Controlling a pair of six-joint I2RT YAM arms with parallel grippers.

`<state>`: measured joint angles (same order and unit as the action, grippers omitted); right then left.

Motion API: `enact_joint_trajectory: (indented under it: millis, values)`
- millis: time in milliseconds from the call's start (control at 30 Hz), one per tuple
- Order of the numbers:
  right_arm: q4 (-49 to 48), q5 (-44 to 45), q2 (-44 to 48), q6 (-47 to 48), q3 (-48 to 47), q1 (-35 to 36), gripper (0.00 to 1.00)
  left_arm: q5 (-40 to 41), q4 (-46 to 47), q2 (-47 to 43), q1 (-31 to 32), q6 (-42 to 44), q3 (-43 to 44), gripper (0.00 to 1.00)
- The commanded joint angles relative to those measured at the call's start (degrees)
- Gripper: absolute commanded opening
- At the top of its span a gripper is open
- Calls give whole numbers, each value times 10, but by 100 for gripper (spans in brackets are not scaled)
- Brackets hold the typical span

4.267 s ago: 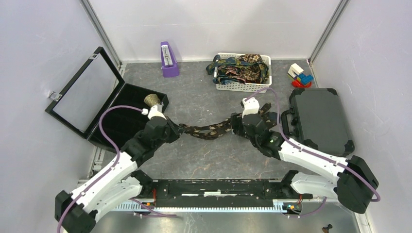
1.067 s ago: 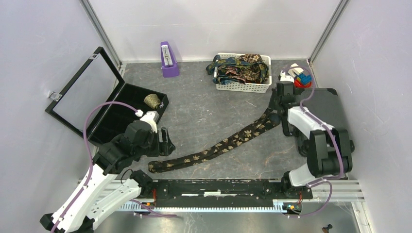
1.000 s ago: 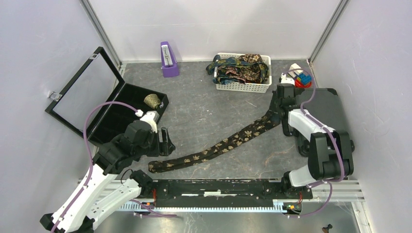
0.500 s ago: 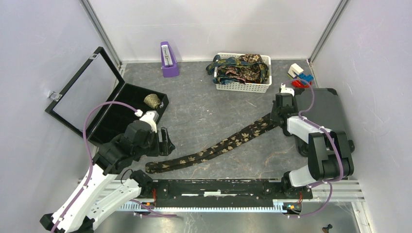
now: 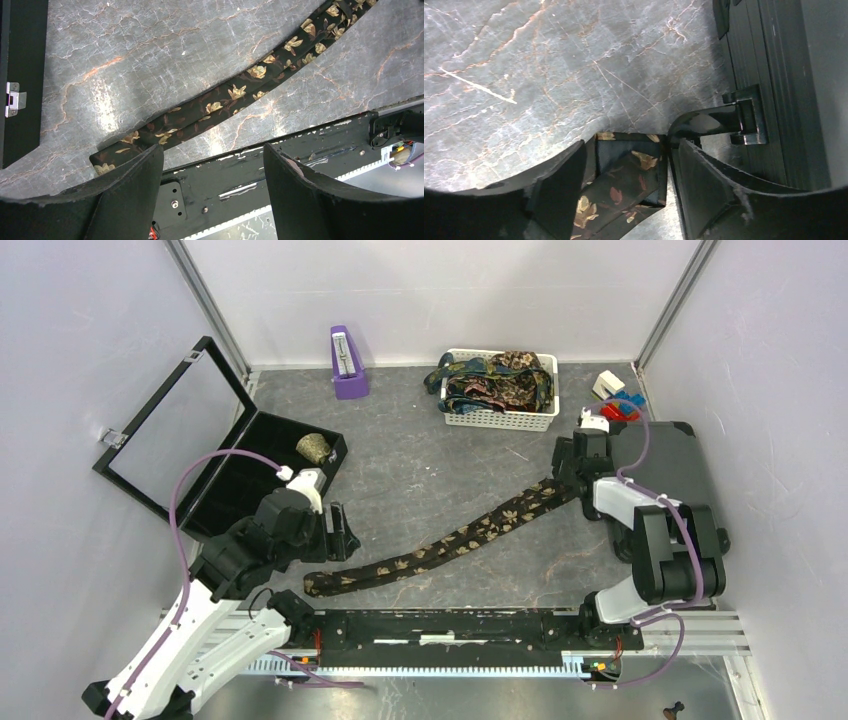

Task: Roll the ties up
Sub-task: Flatten out the tie at the center of the board.

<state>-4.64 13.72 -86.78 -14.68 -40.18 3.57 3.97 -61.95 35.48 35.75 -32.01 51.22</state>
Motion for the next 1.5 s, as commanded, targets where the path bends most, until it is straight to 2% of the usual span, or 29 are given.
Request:
enact_joint_trajectory:
  millis: [0,167,267,367,600,800,933,1200,1400,1467]
  values:
    - [-2,-15,39,3,-25,-2,81,0,19,-5,0,15,2,79]
    - [75,-10,105,-79,-14,6,90,-3,19,-8,0,15,2,79]
    - [89,-6,141,-142,30,23,95,-4,19,-9,0,15,3,79]
    - [83,-5,161,-186,69,38,96,-6,20,-14,0,16,2,79]
    - [29,-1,180,-255,137,39,86,-13,22,-19,0,19,0,79]
    - [-3,14,162,-272,157,37,84,-15,22,-20,0,21,0,79]
    - [-26,25,149,-287,174,28,76,-16,22,-17,0,21,0,79]
    - [-76,35,116,-283,198,10,57,-18,22,-8,0,22,-1,79]
    - [-118,13,94,-273,217,-5,54,-17,22,-3,0,23,0,79]
    - [-133,5,90,-270,224,-6,50,-16,22,-2,0,23,-1,79]
